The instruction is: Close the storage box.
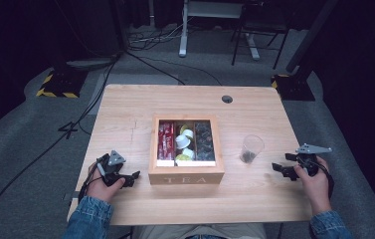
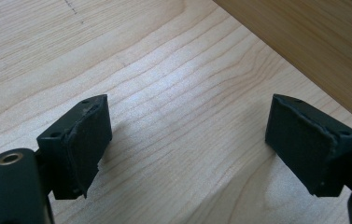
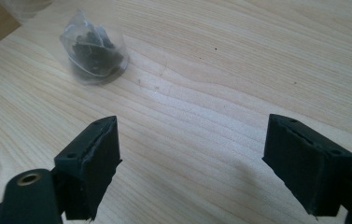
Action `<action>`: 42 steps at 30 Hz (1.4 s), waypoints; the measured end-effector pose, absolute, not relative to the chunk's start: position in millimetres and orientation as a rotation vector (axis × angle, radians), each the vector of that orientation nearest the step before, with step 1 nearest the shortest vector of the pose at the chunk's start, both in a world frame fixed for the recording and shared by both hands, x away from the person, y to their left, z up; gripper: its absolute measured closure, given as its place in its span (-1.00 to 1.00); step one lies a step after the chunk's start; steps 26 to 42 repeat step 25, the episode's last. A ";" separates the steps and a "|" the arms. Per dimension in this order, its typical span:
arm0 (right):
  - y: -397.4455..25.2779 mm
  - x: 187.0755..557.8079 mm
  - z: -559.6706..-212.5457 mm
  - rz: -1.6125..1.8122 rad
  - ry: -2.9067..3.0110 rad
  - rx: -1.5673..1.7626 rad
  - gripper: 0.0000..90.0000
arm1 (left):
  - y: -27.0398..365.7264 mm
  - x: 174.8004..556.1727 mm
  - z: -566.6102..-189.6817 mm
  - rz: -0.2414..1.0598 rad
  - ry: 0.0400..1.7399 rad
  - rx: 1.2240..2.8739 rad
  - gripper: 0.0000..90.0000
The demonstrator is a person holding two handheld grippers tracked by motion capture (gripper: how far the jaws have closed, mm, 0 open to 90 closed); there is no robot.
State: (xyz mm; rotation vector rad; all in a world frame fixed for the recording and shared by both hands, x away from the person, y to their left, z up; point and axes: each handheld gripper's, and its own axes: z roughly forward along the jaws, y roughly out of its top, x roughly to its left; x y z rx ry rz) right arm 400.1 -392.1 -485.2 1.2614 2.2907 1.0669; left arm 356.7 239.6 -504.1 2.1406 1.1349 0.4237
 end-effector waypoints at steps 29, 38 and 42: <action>-382.0 398.0 -503.6 0.988 2.274 1.208 -0.70 | 239.3 357.5 -504.2 0.429 1.135 2.140 -0.67; -382.0 398.0 -503.6 0.988 2.274 1.208 -0.70 | 239.3 357.5 -504.2 0.429 1.135 2.140 -0.67; -382.0 398.0 -503.6 0.988 2.274 1.208 -0.70 | 239.3 357.5 -504.2 0.429 1.135 2.140 -0.67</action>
